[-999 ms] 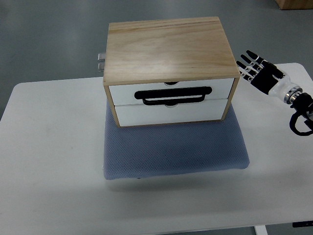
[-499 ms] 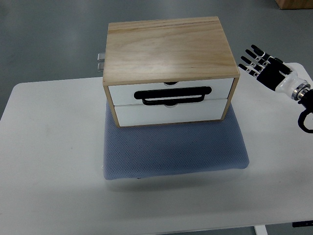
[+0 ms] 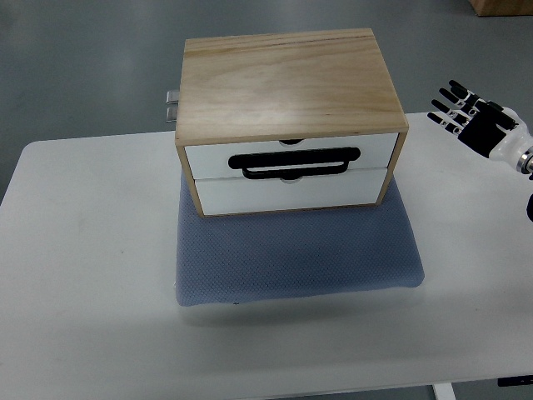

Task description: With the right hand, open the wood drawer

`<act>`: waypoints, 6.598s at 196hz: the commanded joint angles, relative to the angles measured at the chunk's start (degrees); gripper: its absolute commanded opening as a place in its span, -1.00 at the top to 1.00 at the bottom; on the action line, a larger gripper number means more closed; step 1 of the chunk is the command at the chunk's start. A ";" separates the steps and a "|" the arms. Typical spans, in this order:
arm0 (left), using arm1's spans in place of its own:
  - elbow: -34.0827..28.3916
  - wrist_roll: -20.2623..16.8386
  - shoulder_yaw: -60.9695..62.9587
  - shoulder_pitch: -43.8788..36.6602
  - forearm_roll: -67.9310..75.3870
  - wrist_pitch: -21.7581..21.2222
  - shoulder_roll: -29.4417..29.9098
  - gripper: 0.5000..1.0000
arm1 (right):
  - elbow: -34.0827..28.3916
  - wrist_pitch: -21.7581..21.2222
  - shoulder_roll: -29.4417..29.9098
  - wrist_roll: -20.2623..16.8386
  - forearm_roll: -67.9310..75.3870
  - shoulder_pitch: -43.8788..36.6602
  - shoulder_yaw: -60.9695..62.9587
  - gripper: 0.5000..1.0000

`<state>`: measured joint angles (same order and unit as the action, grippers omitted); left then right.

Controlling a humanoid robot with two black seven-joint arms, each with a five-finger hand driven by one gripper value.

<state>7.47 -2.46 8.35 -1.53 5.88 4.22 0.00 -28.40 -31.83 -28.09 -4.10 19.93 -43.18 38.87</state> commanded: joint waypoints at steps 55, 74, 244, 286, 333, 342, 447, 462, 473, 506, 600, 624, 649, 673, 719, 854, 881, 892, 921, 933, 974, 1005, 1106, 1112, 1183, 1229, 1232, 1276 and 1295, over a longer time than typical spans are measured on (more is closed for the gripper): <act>0.00 0.00 0.00 -0.05 0.01 0.00 0.00 -1.00 | -0.78 3.00 -8.73 7.52 -10.18 -0.67 -3.71 -0.78; 0.00 0.00 0.00 -0.05 0.01 0.00 0.00 -1.00 | -1.57 4.67 -10.67 10.16 -10.18 -1.46 -7.85 -0.78; 0.00 0.00 0.00 0.03 0.01 0.00 0.00 -1.00 | -37.34 -3.17 -35.81 35.74 -41.64 -19.57 -27.36 -0.80; 0.00 0.00 0.00 -0.05 0.01 0.00 0.00 -1.00 | -48.68 -3.17 -34.40 35.21 -46.91 -23.61 -27.01 -0.80; 0.00 0.00 0.00 0.03 0.01 0.00 0.00 -1.00 | -49.91 -3.17 -24.91 31.35 -50.69 -24.40 -27.01 -0.81; 0.00 0.00 0.00 -0.05 0.01 0.00 0.00 -1.00 | -50.00 -3.17 -23.15 30.03 -50.96 -24.49 -27.01 -0.81; 0.00 0.00 0.00 -0.05 0.01 0.00 0.00 -1.00 | -47.63 -1.04 -14.62 26.60 -61.59 -24.32 -28.15 -0.81; 0.00 0.00 0.00 -0.05 0.01 0.00 0.00 -1.00 | -46.49 -0.96 -13.92 26.60 -62.56 -24.31 -28.94 -0.81; 0.00 0.00 0.00 0.03 0.01 0.00 0.00 -1.00 | -45.78 -0.78 -13.13 26.60 -63.00 -24.32 -29.20 -0.81; 0.00 0.00 0.00 0.03 0.01 0.00 0.00 -1.00 | -44.11 -0.08 -11.81 26.60 -64.67 -23.96 -29.55 -0.81; 0.00 0.00 0.00 -0.05 0.01 0.00 0.00 -1.00 | -41.30 2.82 -8.82 26.60 -68.36 -23.88 -32.63 -0.81; 0.00 0.00 0.00 -0.05 0.01 0.00 0.00 -1.00 | -40.86 3.00 -8.38 26.60 -68.54 -23.79 -33.16 -0.81; 0.00 0.00 0.00 -0.05 0.01 0.00 0.00 -1.00 | -40.77 2.91 -8.12 26.60 -68.54 -23.70 -33.25 -0.81; 0.00 0.00 0.00 0.03 0.01 0.00 0.00 -1.00 | -40.86 2.82 -8.12 26.60 -68.54 -23.61 -33.25 -0.81; 0.00 0.00 0.00 -0.05 0.01 0.00 0.00 -1.00 | -40.95 2.12 -8.21 26.60 -68.45 -23.61 -34.56 -0.81; 0.00 0.00 0.00 0.03 0.01 0.00 0.00 -1.00 | -48.86 -0.52 -10.84 26.95 -68.27 -23.00 -34.56 -0.81; 0.00 0.00 0.00 -0.05 0.01 0.00 0.00 -1.00 | -52.20 -0.52 -12.95 27.13 -68.18 -22.82 -34.48 -0.81; 0.00 0.00 0.00 -0.05 0.01 0.00 0.00 -1.00 | -53.34 -0.52 -13.57 27.13 -68.18 -22.82 -34.39 -0.81; 0.00 0.00 0.00 0.03 0.01 0.00 0.00 -1.00 | -56.50 -0.43 -14.89 27.13 -68.18 -22.03 -34.39 -0.81; 0.00 0.00 0.00 -0.05 0.01 0.00 0.00 -1.00 | -57.29 -0.52 -15.06 27.13 -68.10 -21.94 -34.30 -0.81; 0.00 0.00 0.00 0.03 0.01 0.00 0.00 -1.00 | -58.18 -0.87 -15.94 27.30 -68.10 -21.85 -33.86 -0.81; 0.00 0.00 0.00 0.03 0.01 0.00 0.00 -1.00 | -58.18 -2.36 -16.47 27.30 -67.30 -21.85 -31.05 -0.81; 0.00 0.00 0.00 -0.05 0.01 0.00 0.00 -1.00 | -54.75 -3.17 -24.82 26.69 -55.88 -19.74 -13.73 -0.82; 0.00 0.00 0.00 0.03 0.01 0.00 0.00 -1.00 | -53.17 -3.17 -25.43 26.69 -53.86 -19.22 -12.16 -0.82; 0.00 0.00 0.00 0.03 0.01 0.00 0.00 -1.00 | -27.06 -3.17 -18.05 26.07 -28.90 -13.07 -8.90 -0.81; 0.00 0.00 0.00 -0.05 0.01 0.00 0.00 -1.00 | -8.70 -3.17 -8.56 19.05 -18.97 -6.74 -4.16 -0.81; 0.00 0.00 0.00 -0.05 0.01 0.00 0.00 -1.00 | -7.99 -3.17 -8.12 18.34 -18.17 -6.56 -3.98 -0.80; 0.00 0.00 0.00 0.03 0.01 0.00 0.00 -1.00 | 0.01 -0.35 -1.88 4.45 -2.98 -5.68 -3.01 -0.81; 0.00 0.00 0.00 -0.05 0.01 0.00 0.00 -1.00 | 0.01 2.30 -0.82 2.60 0.72 -4.36 -3.01 -0.81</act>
<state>7.47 -2.46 8.35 -1.55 5.88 4.22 0.00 -28.70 -32.27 -30.18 1.00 16.41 -48.65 35.90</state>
